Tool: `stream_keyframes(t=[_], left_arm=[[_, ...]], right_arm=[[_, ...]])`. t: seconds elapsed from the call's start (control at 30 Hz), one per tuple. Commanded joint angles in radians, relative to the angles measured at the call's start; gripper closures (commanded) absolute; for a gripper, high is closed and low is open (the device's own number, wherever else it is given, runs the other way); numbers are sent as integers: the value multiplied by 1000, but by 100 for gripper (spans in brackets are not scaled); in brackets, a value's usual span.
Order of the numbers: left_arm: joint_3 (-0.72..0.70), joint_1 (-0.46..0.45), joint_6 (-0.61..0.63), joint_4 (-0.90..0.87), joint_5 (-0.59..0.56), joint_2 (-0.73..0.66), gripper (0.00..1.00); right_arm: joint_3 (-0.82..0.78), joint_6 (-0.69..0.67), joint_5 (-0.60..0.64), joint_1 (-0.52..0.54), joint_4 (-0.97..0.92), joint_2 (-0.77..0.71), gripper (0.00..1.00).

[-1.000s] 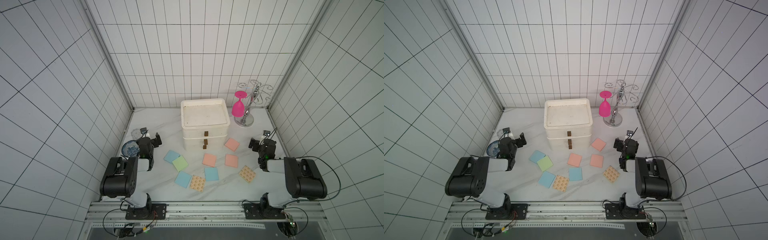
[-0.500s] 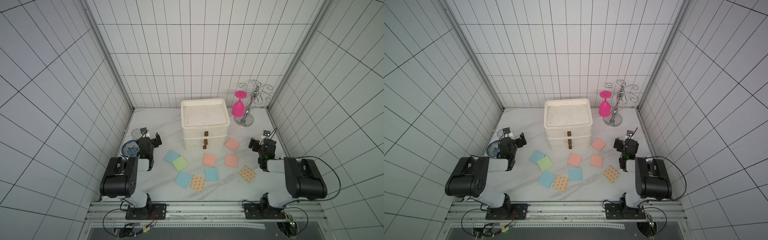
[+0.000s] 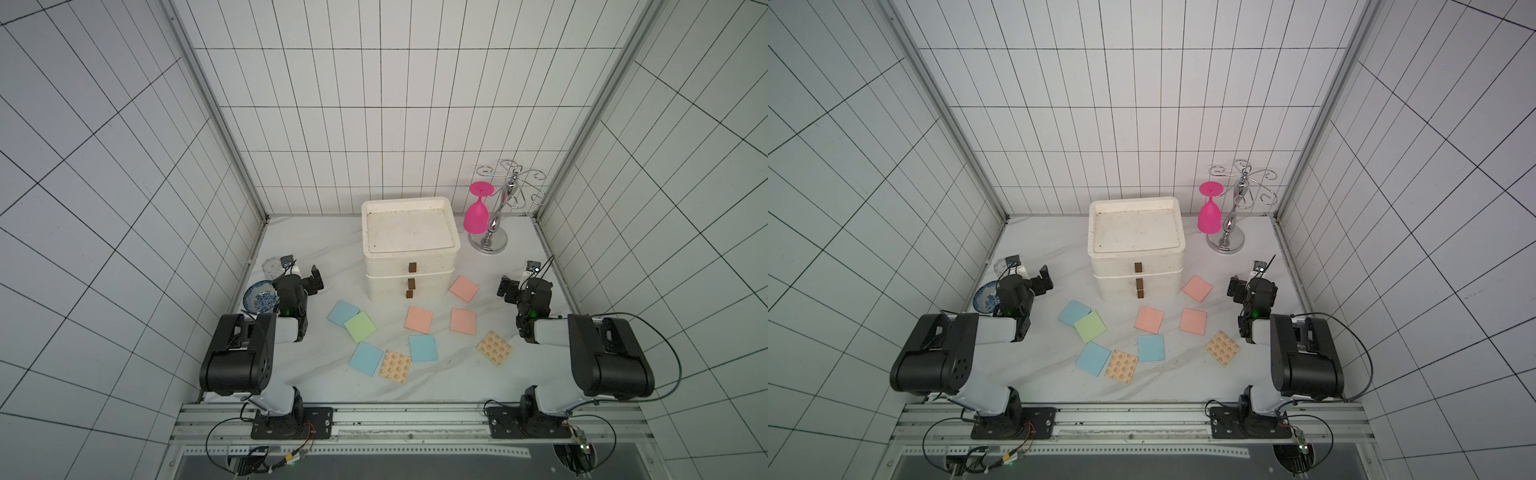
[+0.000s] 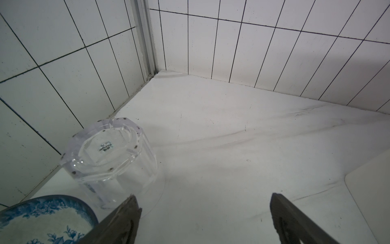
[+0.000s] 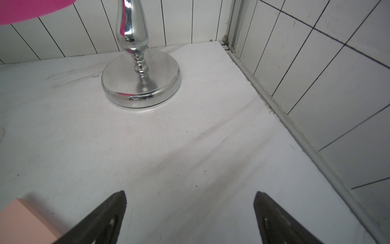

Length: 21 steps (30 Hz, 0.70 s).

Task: Please put the sticky notes in the drawer by color
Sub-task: Move the storage box to the center of the board.

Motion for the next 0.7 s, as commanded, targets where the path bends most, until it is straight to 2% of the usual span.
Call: stream_keyframes(t=[0.0,0.1,0.17,0.27,0.37,0.43,0.53,0.67], left_arm=[[16,-3,8,-9,4,-13,2],[18,-5,18,2,10,-22,1],[32,-23,31,-25,-27,-50,1],[135,-47,24,-303,-70,-156,1],[270,-44,-138,-615,-89,-246,1],[345,-28,-206,-751,-1,-273,1],[406,-16,-270,-839,254,-305,1],[450,-27,-421,-958,511,-363,1]], right_arm=[[26,1,-12,-8,4,-2,2],[22,1,-14,-8,18,-7,1],[10,1,-17,-7,4,-55,2],[47,38,9,-8,-194,-195,1],[125,126,-27,-10,-443,-319,1],[180,190,-90,-9,-574,-367,1],[267,255,-255,-10,-750,-396,0],[321,376,-477,18,-822,-386,9]])
